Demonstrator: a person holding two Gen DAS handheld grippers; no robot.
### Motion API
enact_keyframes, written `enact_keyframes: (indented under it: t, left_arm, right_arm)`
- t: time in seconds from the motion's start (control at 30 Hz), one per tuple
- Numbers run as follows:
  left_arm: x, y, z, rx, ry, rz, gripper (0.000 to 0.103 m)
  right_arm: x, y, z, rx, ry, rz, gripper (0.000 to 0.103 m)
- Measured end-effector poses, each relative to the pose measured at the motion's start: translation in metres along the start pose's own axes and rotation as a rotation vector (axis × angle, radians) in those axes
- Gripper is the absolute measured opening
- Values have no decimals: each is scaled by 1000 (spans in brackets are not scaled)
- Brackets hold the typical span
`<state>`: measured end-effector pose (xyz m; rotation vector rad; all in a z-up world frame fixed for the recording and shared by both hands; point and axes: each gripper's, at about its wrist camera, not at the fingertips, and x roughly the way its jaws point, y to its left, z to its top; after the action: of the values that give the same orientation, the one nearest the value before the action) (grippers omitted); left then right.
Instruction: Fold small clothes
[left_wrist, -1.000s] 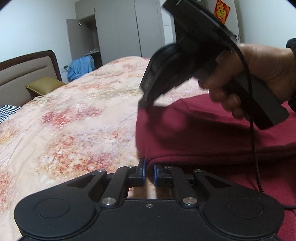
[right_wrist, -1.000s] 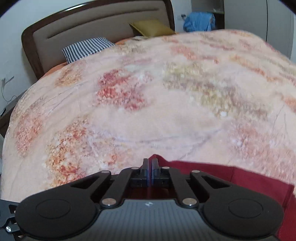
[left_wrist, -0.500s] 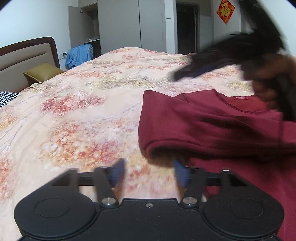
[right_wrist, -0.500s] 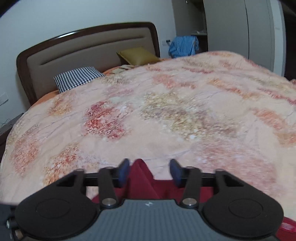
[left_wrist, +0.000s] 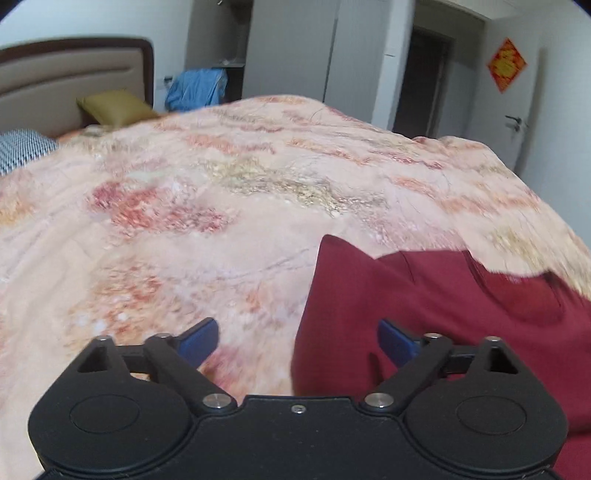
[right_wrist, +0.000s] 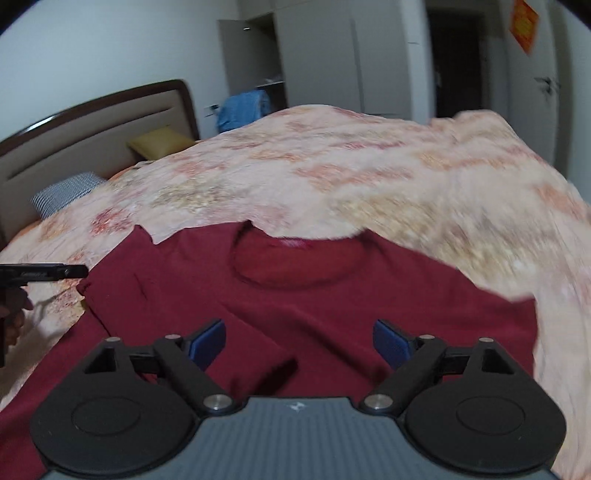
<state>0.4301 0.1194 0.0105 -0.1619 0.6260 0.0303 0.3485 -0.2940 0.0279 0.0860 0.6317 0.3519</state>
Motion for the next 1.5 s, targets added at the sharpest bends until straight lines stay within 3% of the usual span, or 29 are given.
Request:
enact_keyframes:
  t: [0.13,0.2,0.23,0.27,0.3,0.33,0.37,0.5,0.63,0.73,0.8,0.87,0.9,0.93,0.97,1.03,1.07,1.17,1.23,1.3,1.43,1.5]
  left_arm:
    - [22,0,7,-67,37,-7,82]
    - [28,-1,7,-70,48,-7,77]
    - [30,-1,6,-69,59,-13,67]
    - [34,-1,6,-71,74,-26,48]
    - [36,-1,4,-73,90,-47,36]
    - [38,-2,3,-70,99,-60,19]
    - [37,-4,2,-61,91,-55,14]
    - [21,-6,4,-81,21,-41,7]
    - [19,-17,1,-11,-2,-7,7]
    - [26,-13,-5,-34,32,1,11]
    - [25,-10,-8,-54,45,-16,27]
    - [19,-11,-9,-45,43,-22,54]
    - [14,-13,-10,-23,34,-22,59]
    - [10,-15,-11,4,24,-14,66]
    - [7,-18,-14,30,20,2,70]
    - [10,-23,-19,80,54,60,74]
    - [14,-24,-23,100,75,91,79]
    - [16,-23,-26,91,74,119,81]
    - [10,-24,-23,76,69,136,83]
    - [-3,-25,-21,77,54,146,86]
    - [-46,-33,-26,100,-25,132,102]
    - [-72,-39,-34,118,-59,110,102]
  right_arm:
    - [11,-13,-5,97,29,55,57]
    - [18,-13,-6,138,47,108,52]
    - [21,-12,-7,148,53,134,52]
    - [22,-10,-7,149,55,153,49]
    - [23,-6,-7,136,60,162,45]
    - [25,-1,-6,110,63,158,29]
    - [25,3,-4,74,63,144,4]
    - [17,19,8,-15,-16,95,2]
    - [15,24,19,-31,-75,69,2]
    - [28,25,11,-35,-17,56,2]
    - [33,22,2,-35,19,45,2]
    - [30,17,-3,-1,29,51,5]
    - [27,15,-5,23,25,56,7]
    - [23,15,-6,32,19,53,16]
    - [19,16,-8,28,11,40,33]
    - [13,21,-13,-1,-1,5,50]
    - [13,24,-16,-24,5,-24,52]
    - [16,27,-28,-85,25,-132,52]
    - [13,20,-34,-78,29,-160,52]
    - [0,12,-37,-43,16,-168,54]
    - [-43,1,-49,-18,-42,-119,79]
    - [-65,0,-58,-36,-69,-109,90]
